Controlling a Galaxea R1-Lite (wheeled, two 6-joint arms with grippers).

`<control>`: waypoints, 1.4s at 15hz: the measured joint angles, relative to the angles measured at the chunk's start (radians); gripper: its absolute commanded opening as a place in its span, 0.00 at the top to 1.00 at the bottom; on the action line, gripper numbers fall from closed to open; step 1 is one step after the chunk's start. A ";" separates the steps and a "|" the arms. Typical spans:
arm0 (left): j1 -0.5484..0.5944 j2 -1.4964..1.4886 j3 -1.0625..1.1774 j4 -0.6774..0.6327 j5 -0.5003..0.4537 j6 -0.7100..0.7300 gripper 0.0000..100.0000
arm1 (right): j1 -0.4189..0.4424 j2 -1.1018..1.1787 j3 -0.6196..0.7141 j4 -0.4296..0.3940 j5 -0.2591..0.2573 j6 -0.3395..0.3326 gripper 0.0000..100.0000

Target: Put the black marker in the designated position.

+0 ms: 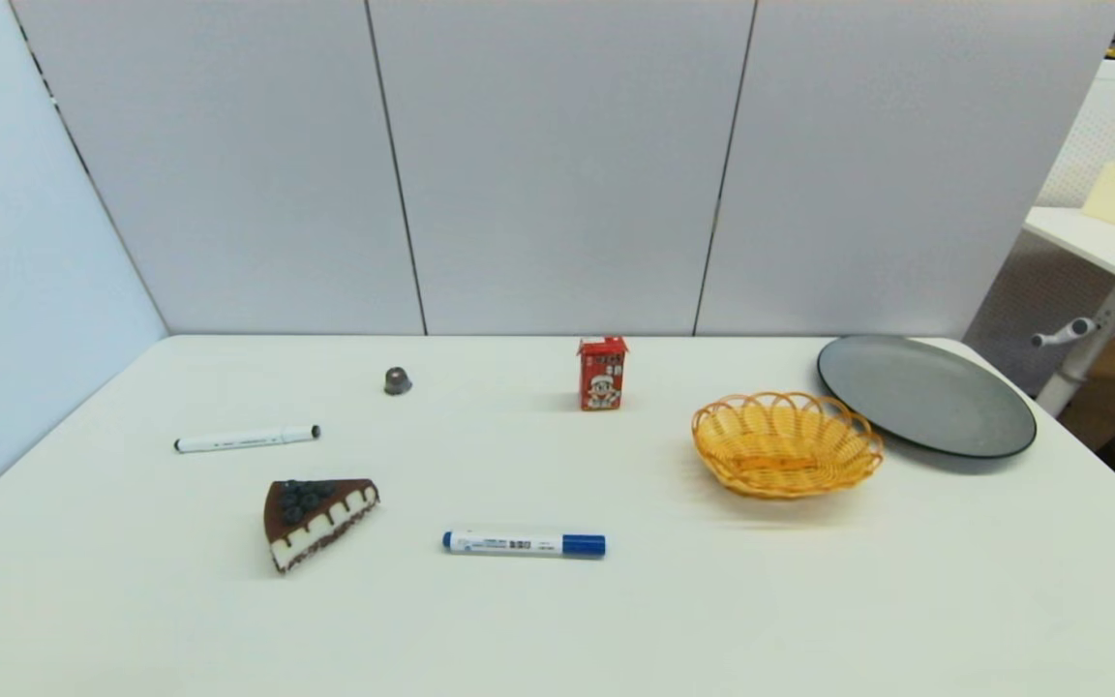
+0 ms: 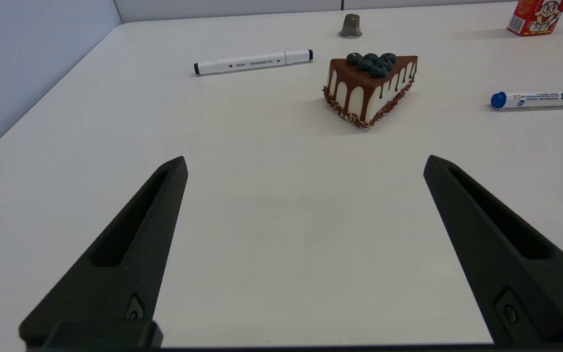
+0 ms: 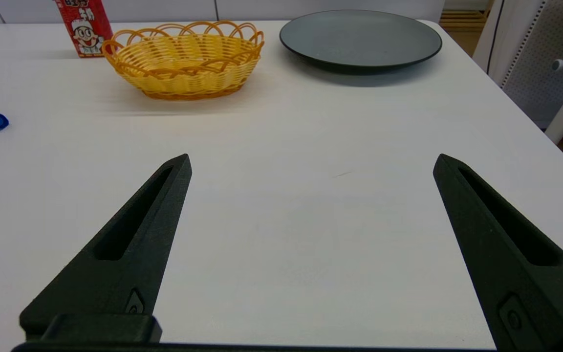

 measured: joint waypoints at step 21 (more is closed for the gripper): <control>0.000 0.000 0.000 0.000 0.000 -0.001 0.00 | 0.000 0.000 0.000 0.000 0.000 0.000 0.00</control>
